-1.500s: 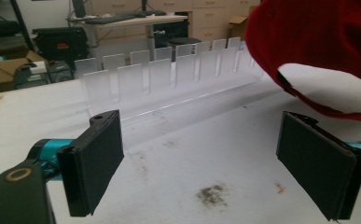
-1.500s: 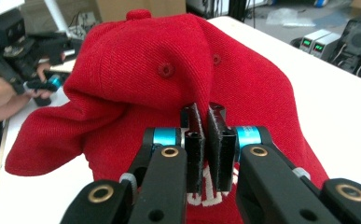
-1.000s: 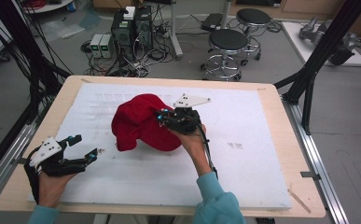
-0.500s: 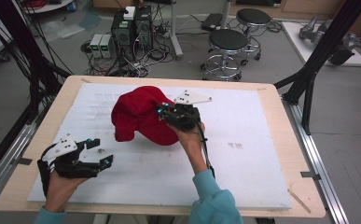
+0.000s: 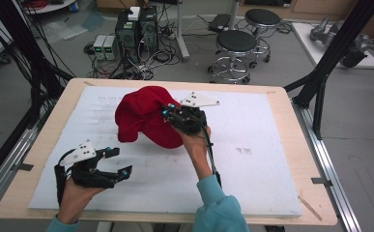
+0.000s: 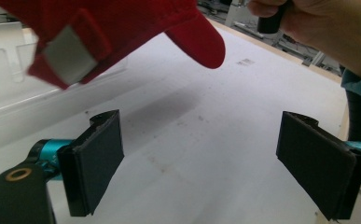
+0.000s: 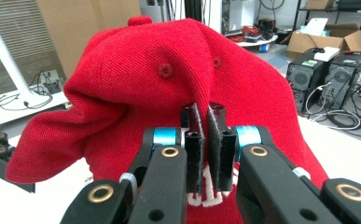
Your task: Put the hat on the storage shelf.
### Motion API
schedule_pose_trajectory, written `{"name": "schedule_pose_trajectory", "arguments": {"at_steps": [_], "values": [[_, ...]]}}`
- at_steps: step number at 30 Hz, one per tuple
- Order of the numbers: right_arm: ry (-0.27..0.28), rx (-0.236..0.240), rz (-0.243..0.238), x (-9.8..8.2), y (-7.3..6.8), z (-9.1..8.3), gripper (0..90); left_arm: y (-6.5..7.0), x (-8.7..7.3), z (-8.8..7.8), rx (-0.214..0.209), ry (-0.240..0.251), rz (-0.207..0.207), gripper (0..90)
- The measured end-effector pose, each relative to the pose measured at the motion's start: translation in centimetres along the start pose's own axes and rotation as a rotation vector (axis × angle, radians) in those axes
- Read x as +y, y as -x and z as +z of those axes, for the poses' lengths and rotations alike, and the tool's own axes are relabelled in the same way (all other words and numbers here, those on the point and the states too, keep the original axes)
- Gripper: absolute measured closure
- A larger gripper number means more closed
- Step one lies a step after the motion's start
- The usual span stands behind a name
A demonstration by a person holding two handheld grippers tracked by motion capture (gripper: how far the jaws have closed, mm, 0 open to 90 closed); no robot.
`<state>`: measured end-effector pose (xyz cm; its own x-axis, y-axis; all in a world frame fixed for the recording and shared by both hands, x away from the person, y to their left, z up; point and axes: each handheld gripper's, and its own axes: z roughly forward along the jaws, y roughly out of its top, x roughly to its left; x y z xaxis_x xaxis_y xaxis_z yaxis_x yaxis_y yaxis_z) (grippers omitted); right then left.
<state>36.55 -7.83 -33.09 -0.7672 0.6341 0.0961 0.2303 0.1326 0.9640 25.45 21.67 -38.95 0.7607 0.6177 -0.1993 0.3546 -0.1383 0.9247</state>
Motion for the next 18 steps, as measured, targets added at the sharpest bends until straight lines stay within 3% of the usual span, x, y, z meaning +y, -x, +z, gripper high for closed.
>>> {"name": "schedule_pose_trajectory", "arguments": {"at_steps": [3,12,18], "values": [[0.009,-0.004,-0.007,0.2,-0.3,0.1,86.2,0.5,0.3,1.2,-0.042,-0.009,-0.018,15.6],[0.028,-0.009,-0.003,0.4,-0.4,0.2,86.2,1.4,0.5,3.0,-0.099,-0.012,-0.031,19.9],[0.038,-0.002,-0.003,0.5,-0.6,0.1,86.1,0.9,0.6,4.2,-0.09,-0.009,-0.062,20.0]]}}
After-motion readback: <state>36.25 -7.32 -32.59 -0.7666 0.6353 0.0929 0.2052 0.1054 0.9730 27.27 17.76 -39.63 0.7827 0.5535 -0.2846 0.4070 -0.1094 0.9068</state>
